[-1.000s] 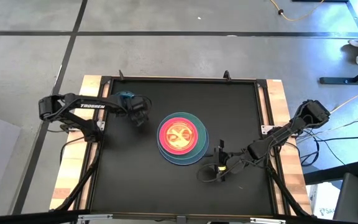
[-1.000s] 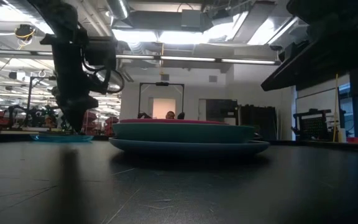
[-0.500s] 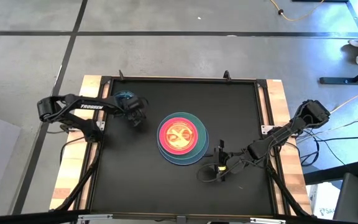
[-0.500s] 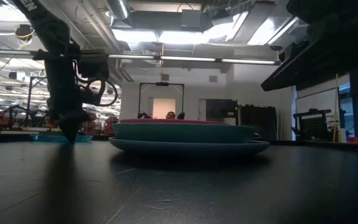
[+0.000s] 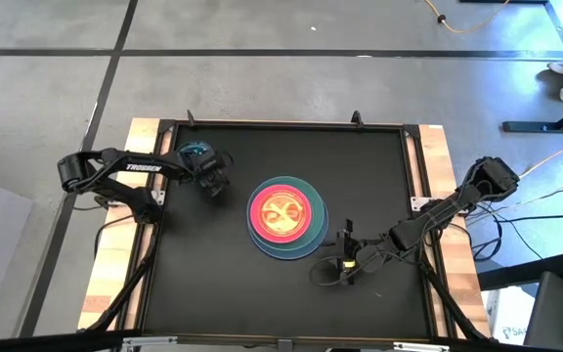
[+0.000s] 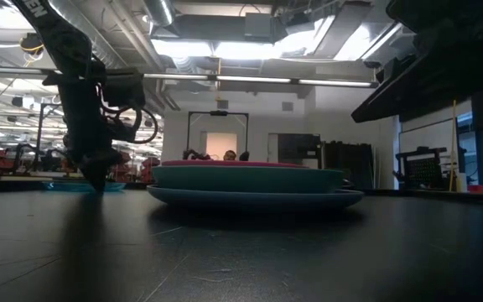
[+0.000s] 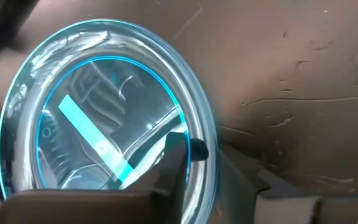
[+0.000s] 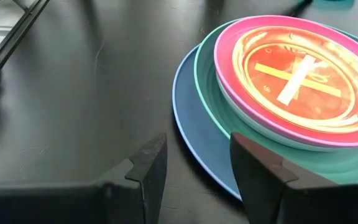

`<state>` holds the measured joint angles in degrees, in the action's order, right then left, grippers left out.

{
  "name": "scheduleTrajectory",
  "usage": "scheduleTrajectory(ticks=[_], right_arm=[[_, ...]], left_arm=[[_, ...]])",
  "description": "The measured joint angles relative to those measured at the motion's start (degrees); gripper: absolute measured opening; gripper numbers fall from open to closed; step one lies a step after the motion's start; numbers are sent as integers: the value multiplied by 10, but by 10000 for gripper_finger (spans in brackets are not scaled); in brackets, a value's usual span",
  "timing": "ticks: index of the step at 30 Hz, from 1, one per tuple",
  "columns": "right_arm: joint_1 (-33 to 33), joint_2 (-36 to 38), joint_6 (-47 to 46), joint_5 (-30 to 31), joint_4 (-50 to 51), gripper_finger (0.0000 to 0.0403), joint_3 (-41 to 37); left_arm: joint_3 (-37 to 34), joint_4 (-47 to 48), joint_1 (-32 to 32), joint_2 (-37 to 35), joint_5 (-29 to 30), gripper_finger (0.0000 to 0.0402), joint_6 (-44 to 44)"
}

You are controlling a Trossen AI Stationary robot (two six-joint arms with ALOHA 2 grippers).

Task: Stack plastic plates
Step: Stack the light blue plate on the light orange plate

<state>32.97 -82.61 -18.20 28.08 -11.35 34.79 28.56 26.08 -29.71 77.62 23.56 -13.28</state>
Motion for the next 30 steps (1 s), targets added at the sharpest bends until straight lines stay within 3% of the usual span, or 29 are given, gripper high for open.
scheduleTrajectory(ticks=[8,21,30], right_arm=[[0,0,0,0,8,168,0],[0,0,0,0,9,168,0],[0,0,0,0,9,168,0]], left_arm=[[0,-4,4,0,-1,6,0],[8,-19,67,2,26,3,-1],[111,-2,166,2,25,3,7]])
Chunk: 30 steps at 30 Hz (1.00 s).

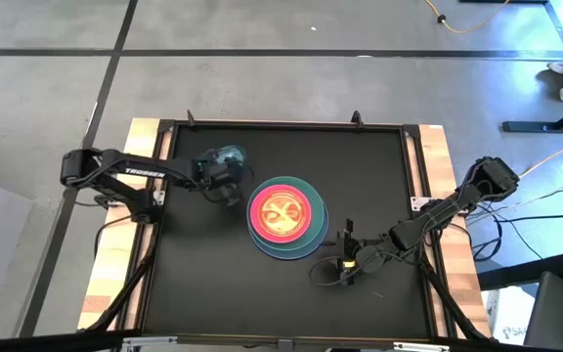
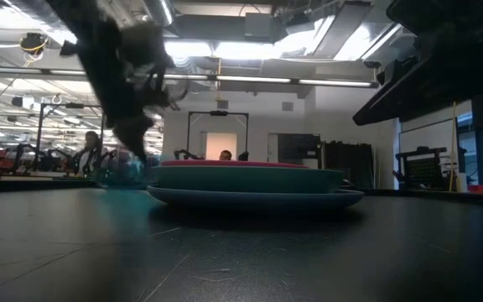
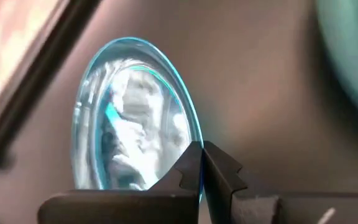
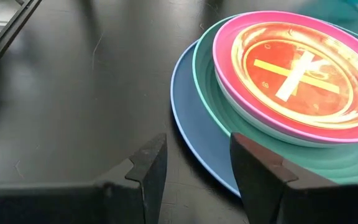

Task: Stack plastic plates
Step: Stack the light blue plate on the light orange plate

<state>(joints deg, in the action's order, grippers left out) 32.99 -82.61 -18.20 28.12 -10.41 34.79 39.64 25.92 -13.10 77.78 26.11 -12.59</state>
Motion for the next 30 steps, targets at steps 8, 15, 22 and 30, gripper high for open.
scheduleTrajectory(ticks=[8,15,22,30], right_arm=[[0,0,0,19,0,168,0],[0,0,0,19,0,168,0],[0,0,-10,19,0,168,0],[0,0,-8,29,3,168,0]], left_arm=[[125,12,133,0,-2,5,44],[151,-106,242,-1,-41,5,92],[107,-223,288,11,-69,5,135],[72,-297,280,69,-73,5,146]])
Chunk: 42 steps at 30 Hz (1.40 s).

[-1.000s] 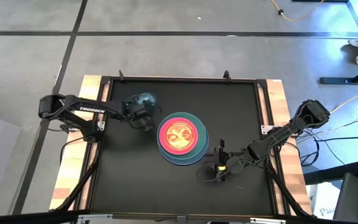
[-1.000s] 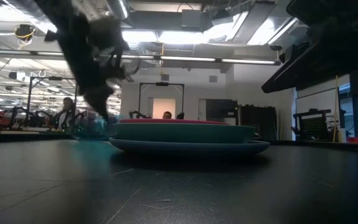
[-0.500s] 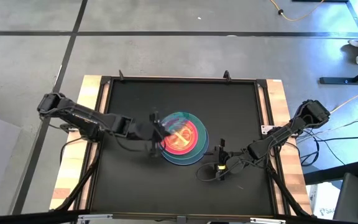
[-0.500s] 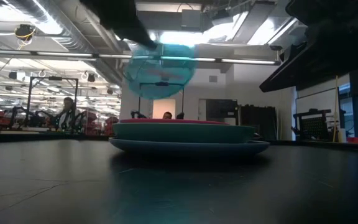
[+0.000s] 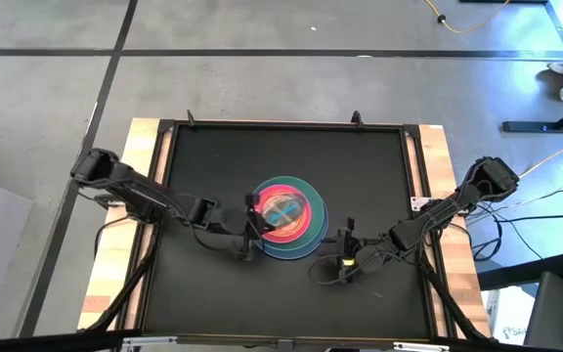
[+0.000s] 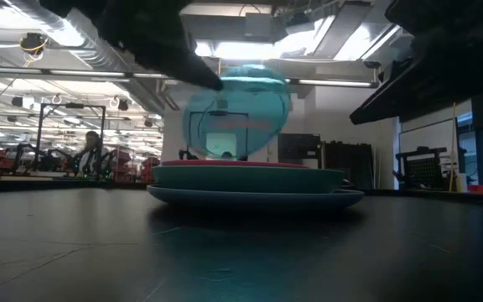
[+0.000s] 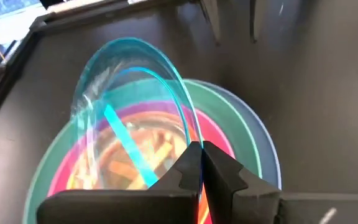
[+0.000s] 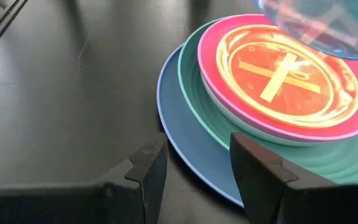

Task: Stack plastic plates
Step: Stack the light blue plate on the light orange plate, then return to Home Position

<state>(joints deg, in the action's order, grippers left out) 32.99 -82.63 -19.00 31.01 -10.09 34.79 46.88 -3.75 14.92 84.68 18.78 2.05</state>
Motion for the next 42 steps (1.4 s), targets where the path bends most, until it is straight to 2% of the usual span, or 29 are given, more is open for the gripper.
scheduleTrajectory(ticks=[8,19,27,33,39,42], right_arm=[[0,0,3,7,2,168,0],[0,0,3,6,0,168,0],[0,10,1,10,3,168,0],[-11,90,32,23,82,168,0],[-48,216,52,12,210,161,0],[-77,273,82,-17,211,137,-11]], left_arm=[[0,-2,-11,41,0,9,-7],[9,22,-11,29,1,103,-17],[23,49,-7,-8,2,112,12],[-26,45,-40,-71,-36,112,41],[-127,-24,-95,-200,-88,97,17],[-186,-60,-119,-276,-99,80,13]])
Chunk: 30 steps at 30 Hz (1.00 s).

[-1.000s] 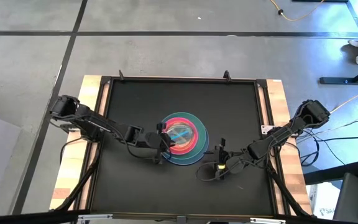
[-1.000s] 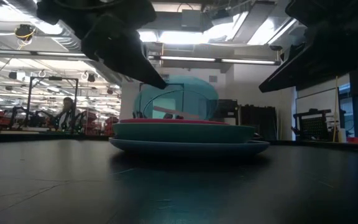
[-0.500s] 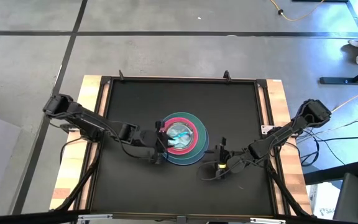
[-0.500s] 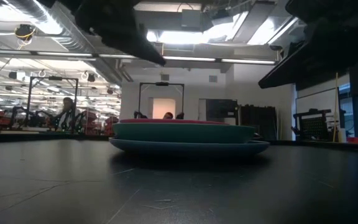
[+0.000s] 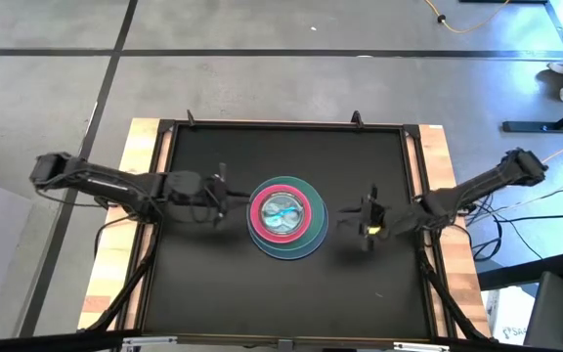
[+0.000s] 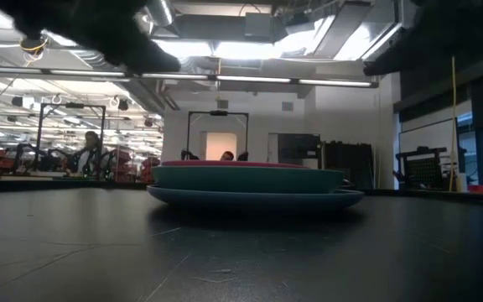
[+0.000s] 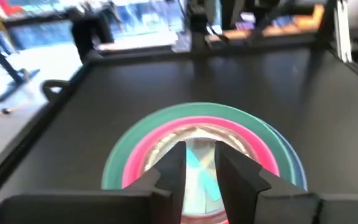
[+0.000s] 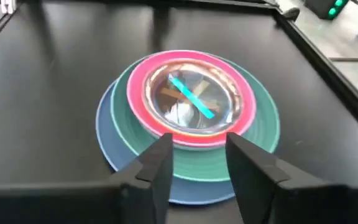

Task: Stack plastic plates
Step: Return to Home Position

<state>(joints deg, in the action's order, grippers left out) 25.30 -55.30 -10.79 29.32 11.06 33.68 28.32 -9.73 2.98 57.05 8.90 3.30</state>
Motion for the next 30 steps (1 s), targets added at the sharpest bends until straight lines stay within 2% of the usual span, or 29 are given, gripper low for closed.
scheduleTrajectory(ticks=[6,13,23,28,30], right_arm=[[-70,130,62,-113,-75,66,-98],[-119,306,36,-124,-129,6,-217],[-118,539,21,-115,-115,11,-299],[-118,549,21,-109,-92,12,-306],[-118,548,23,-106,-104,12,-315]], left_arm=[[-113,-33,-50,-159,-20,46,-45],[-192,-33,-62,-328,-41,13,-74],[-276,-23,-59,-501,-51,3,-92],[-279,70,-59,-561,-9,1,-94],[-279,74,-59,-570,-17,2,-101]])
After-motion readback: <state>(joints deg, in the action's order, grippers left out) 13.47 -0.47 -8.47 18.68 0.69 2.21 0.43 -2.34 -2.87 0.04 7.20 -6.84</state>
